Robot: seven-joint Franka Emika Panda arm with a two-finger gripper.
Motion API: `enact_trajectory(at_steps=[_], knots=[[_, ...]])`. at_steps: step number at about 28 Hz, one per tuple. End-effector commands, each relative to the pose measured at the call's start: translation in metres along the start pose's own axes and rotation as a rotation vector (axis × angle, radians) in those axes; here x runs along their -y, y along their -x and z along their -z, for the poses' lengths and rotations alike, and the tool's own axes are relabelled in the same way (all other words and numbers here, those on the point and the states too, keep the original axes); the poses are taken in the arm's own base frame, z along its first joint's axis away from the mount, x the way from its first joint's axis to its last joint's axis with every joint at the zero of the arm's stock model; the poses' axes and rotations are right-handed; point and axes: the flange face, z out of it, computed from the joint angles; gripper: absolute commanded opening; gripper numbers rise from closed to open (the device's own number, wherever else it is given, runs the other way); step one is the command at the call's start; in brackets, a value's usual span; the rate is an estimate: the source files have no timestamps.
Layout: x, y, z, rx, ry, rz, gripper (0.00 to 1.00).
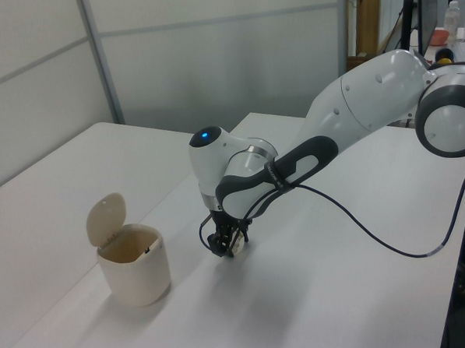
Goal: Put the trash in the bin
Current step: 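Lift the paper ball and carry it toward the cream bin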
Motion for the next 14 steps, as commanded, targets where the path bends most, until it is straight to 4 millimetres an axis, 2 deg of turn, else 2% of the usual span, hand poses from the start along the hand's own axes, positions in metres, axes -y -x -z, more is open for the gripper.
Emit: enact_trajectory(at_steps=[1,5,14], knots=[[-0.002,0.002,0.002,-0.031,0.017,-0.015,0.0],[-0.003,-0.001,0.01,-0.043,0.011,-0.022,0.0],[-0.01,-0.007,0.08,-0.123,-0.062,-0.096,0.0]])
